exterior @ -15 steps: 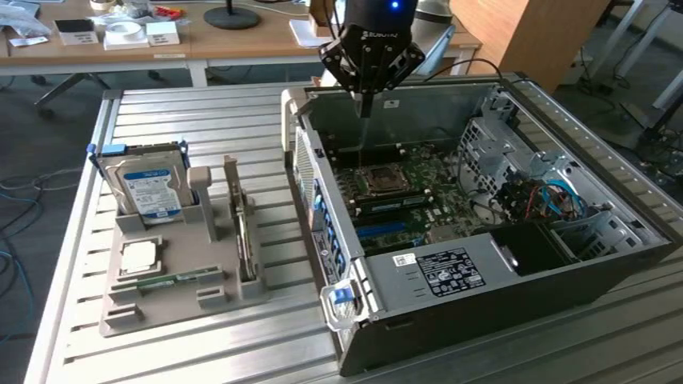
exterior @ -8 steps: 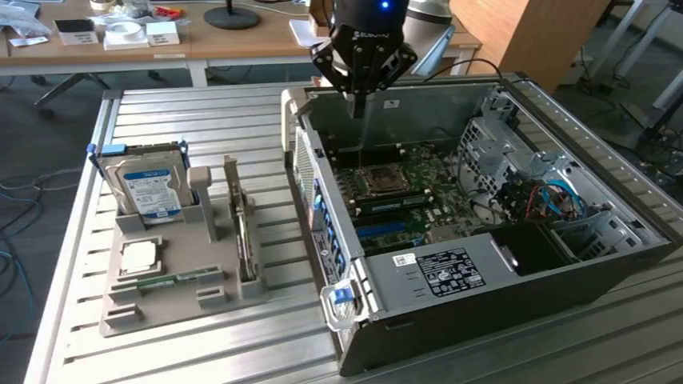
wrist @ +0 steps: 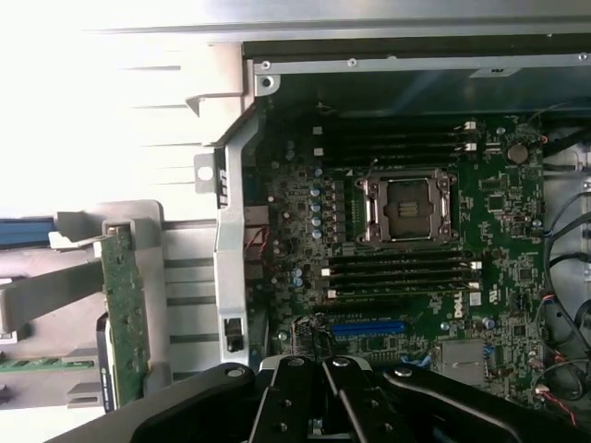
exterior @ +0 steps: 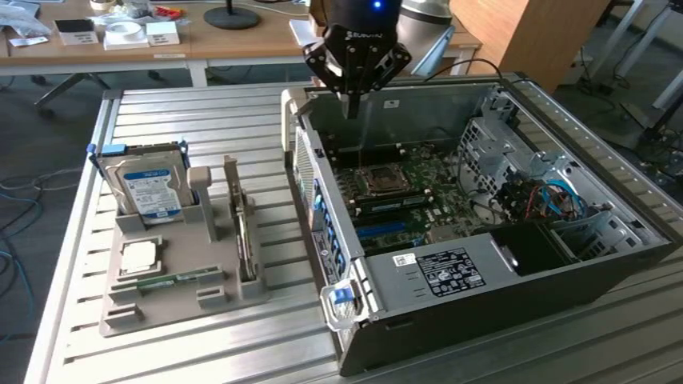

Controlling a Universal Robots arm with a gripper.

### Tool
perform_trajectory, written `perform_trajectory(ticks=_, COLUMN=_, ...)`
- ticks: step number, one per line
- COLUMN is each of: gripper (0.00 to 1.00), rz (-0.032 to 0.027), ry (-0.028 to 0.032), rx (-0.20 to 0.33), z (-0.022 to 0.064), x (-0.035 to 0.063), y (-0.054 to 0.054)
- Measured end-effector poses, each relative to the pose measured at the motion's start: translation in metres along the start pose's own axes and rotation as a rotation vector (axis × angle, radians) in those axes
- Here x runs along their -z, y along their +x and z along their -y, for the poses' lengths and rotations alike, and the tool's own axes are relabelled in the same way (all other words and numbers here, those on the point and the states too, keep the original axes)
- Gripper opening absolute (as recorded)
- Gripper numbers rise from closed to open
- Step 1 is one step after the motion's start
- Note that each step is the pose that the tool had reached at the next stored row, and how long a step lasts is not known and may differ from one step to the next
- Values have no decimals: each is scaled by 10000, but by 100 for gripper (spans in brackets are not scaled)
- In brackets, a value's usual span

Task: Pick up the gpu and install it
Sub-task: 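Reach for the gpu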

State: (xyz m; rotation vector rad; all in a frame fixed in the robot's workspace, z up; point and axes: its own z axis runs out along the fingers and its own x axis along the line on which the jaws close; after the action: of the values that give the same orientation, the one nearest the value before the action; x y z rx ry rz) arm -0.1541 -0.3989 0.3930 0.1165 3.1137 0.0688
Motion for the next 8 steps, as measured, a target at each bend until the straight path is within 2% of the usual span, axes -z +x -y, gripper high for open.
perform_trajectory(ticks=8, gripper=11, rz=0, ry=0, rx=-1, z=6, x=1, y=84)
